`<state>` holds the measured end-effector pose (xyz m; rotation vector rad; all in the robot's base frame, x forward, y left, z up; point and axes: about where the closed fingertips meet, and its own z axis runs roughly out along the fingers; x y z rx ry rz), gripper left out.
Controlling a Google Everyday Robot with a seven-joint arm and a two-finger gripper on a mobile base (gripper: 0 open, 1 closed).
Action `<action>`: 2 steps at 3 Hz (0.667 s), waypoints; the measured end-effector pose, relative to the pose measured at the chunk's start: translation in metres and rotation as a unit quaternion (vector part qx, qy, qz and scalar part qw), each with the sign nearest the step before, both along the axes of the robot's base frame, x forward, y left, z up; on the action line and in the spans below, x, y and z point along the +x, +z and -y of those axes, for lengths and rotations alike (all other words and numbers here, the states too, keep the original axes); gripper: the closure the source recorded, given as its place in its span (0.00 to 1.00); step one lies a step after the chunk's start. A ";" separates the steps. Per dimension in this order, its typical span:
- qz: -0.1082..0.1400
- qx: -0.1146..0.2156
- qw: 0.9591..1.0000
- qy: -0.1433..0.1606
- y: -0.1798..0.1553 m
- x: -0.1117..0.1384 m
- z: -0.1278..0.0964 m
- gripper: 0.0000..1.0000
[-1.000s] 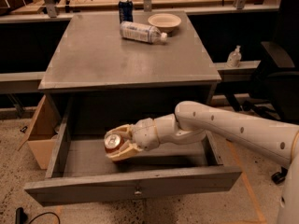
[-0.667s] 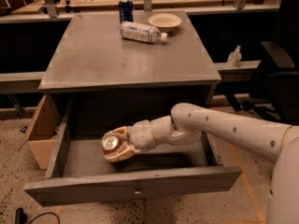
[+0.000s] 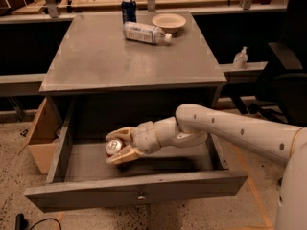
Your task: Place coke can into top drawer
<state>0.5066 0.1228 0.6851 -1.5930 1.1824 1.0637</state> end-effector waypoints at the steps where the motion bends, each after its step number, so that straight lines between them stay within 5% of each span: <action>1: 0.007 -0.015 1.000 -0.025 0.024 0.001 0.021 0.00; 2: 0.026 -0.032 0.997 -0.058 0.059 0.002 0.053 0.17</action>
Offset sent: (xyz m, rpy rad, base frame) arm 0.0058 -0.1003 0.1075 -0.1105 -0.1092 -0.2144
